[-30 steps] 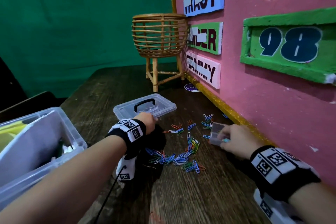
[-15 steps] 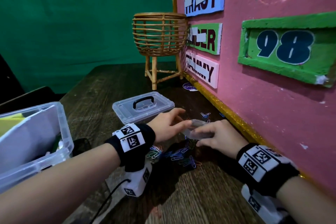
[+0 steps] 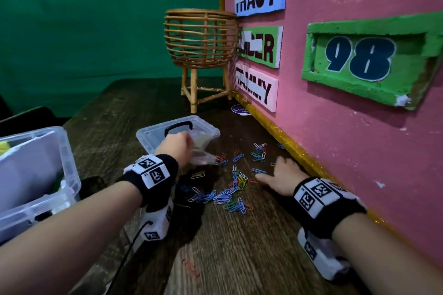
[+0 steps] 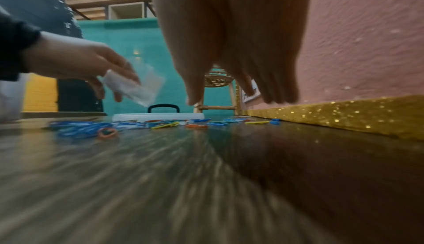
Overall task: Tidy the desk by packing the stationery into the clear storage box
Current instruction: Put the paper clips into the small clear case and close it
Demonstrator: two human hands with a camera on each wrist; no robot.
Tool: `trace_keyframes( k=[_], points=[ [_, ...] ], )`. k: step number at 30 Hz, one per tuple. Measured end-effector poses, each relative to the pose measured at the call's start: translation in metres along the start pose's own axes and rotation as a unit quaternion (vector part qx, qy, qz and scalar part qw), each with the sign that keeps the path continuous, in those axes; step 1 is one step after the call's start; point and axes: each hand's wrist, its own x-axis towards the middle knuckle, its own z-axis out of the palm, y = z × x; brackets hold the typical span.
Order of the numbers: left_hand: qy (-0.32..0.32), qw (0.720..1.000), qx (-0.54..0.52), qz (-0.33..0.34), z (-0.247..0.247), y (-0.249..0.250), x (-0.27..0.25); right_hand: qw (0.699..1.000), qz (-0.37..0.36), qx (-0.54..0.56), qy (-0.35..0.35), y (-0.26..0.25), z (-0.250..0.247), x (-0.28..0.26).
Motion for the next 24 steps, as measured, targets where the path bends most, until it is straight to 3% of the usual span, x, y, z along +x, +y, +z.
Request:
trace_keyframes(
  k=[2, 3, 8, 11, 14, 16, 19, 21, 24],
  points=[
    [0.006, 0.998, 0.047, -0.034, -0.006, -0.006, 0.002, 0.991, 0.072, -0.076, -0.085, 0.000, 0.004, 0.002],
    [0.010, 0.997, 0.064, -0.043, -0.008, -0.007, 0.003, 0.987, 0.066, -0.095, -0.109, -0.001, 0.005, 0.003],
    [0.008, 0.999, 0.053, -0.005, -0.005, -0.004, 0.011, 0.977, -0.119, -0.048, -0.173, -0.011, 0.003, 0.005],
    [0.015, 0.999, 0.026, 0.020, -0.004, 0.002, 0.015, 0.987, -0.130, 0.033, -0.089, -0.008, 0.000, 0.013],
    [0.023, 0.999, 0.016, 0.032, -0.006, 0.004, 0.020, 0.996, -0.079, 0.032, -0.013, -0.002, -0.002, 0.031],
    [0.024, 0.999, 0.016, 0.036, -0.006, 0.004, 0.023, 1.000, -0.026, 0.014, -0.006, -0.002, -0.004, 0.042],
    [0.018, 0.998, 0.010, 0.058, -0.004, 0.005, 0.029, 0.996, 0.035, -0.055, -0.055, -0.006, -0.005, 0.053],
    [0.017, 0.997, 0.006, 0.075, -0.001, 0.005, 0.032, 0.991, -0.002, -0.095, -0.095, -0.011, -0.006, 0.054],
    [0.025, 0.996, -0.006, 0.088, 0.002, 0.006, 0.041, 0.978, -0.129, -0.036, -0.161, -0.016, -0.007, 0.056]
  ],
)
